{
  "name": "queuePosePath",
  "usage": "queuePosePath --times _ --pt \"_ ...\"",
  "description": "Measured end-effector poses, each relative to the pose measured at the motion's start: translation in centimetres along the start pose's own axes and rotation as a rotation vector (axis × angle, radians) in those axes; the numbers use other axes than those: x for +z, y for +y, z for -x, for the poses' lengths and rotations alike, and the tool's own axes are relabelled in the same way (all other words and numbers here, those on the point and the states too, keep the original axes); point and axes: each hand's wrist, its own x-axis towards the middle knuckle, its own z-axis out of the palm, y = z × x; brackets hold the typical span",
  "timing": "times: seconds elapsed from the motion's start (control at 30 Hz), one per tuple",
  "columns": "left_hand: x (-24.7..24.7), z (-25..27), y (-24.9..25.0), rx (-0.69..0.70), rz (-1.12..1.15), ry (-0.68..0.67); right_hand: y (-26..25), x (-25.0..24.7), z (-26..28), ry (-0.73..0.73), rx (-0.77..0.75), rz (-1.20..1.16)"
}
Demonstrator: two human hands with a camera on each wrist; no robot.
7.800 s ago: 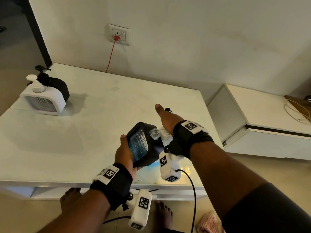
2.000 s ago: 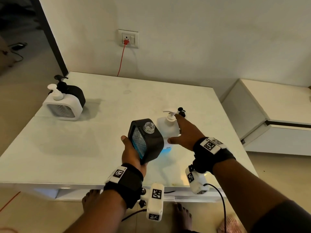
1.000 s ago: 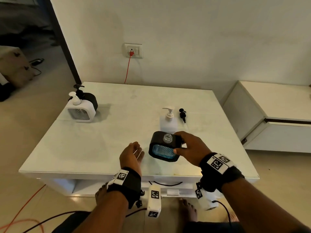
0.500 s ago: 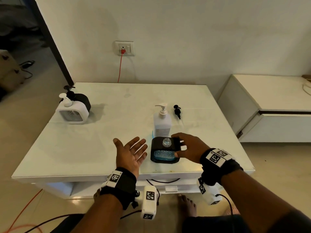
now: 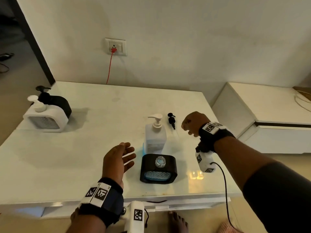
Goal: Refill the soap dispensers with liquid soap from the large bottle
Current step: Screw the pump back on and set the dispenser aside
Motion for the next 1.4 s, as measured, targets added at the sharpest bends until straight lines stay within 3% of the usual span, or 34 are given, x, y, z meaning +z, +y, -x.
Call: queuePosePath --times 0.23,0.43,0.6,0.77,0.83,0.97,1.07,1.2,1.4 --pt "0.7 -2.0 0.4 0.084 -0.141 -0.059 -0.2 3.2 -6.9 -0.024 0.021 0.235" --pt "0.8 -2.3 1.2 0.145 -0.261 -0.107 0.0 5.3 -8.7 -0.124 0.059 0.209" --pt "0.6 -2.0 1.6 0.157 -0.260 -0.104 0.7 5.6 -7.9 -0.080 0.113 0.109" --pt "0.4 -1.0 2.6 0.253 -0.261 -0.084 0.1 1.4 -2.7 -0.106 0.182 -0.074" --pt "0.6 -0.1 3.1 0.310 -0.277 -0.094 0.3 -0.4 0.6 -0.023 0.182 -0.349" --pt "1.4 1.9 3.5 0.407 -0.325 -0.154 -0.1 -1.4 8.3 0.219 0.064 -0.822" --pt "2.0 3.6 3.6 0.462 -0.357 -0.195 -1.7 -0.4 13.1 0.240 -0.078 -1.020" --pt "2.3 4.8 3.8 0.574 -0.419 -0.215 -3.9 2.3 16.2 0.188 -0.250 -1.043" --pt "1.8 4.3 4.0 0.600 -0.415 -0.208 -3.6 6.4 15.4 0.232 -0.275 -0.913"
